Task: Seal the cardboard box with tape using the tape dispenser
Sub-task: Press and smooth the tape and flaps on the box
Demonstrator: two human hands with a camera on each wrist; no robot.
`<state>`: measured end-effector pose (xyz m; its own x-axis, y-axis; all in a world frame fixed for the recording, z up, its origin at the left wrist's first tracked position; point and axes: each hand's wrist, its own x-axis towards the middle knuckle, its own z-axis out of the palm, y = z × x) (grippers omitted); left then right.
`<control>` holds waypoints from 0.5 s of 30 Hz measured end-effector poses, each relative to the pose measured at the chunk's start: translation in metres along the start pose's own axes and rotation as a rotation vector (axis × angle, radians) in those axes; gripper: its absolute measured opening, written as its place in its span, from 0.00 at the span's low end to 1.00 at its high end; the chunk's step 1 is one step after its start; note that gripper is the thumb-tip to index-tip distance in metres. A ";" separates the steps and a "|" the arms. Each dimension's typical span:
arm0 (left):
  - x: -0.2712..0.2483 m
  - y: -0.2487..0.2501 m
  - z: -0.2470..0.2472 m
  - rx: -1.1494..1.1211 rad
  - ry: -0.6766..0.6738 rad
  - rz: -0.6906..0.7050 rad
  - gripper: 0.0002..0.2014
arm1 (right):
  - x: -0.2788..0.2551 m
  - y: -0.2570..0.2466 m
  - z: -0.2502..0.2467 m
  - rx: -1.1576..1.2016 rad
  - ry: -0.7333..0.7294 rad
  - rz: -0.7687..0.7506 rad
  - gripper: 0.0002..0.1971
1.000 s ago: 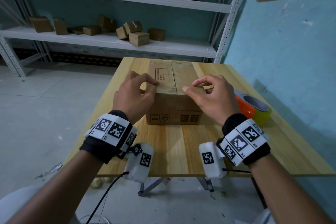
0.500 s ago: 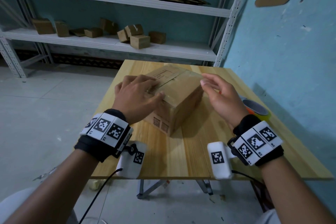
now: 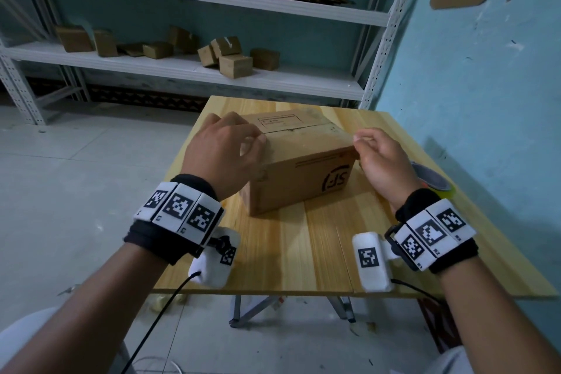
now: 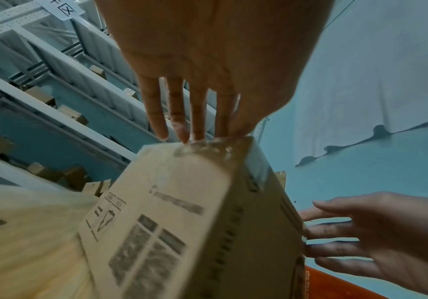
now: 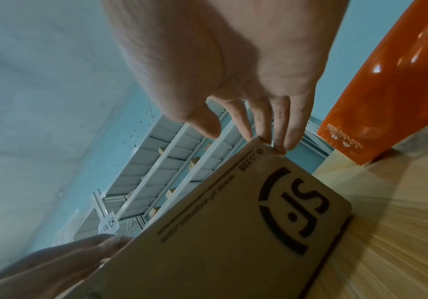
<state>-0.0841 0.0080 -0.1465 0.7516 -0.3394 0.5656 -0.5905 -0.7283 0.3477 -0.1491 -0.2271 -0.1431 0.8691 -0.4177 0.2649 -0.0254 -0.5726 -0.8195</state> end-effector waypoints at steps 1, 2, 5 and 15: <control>0.000 0.001 -0.001 0.008 -0.026 -0.019 0.16 | 0.001 0.000 -0.002 0.046 0.036 0.004 0.15; 0.000 0.001 -0.002 -0.006 -0.065 -0.034 0.17 | 0.001 -0.001 -0.003 0.112 0.056 0.019 0.13; -0.001 -0.002 -0.002 -0.065 -0.129 -0.035 0.16 | 0.001 -0.002 -0.003 0.153 0.043 0.014 0.12; -0.002 0.007 0.004 -0.004 0.008 0.018 0.17 | 0.001 0.006 0.008 -0.039 -0.156 -0.132 0.15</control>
<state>-0.0881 0.0014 -0.1481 0.7383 -0.3477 0.5780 -0.6052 -0.7199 0.3400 -0.1441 -0.2257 -0.1519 0.9321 -0.2245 0.2842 0.0774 -0.6431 -0.7618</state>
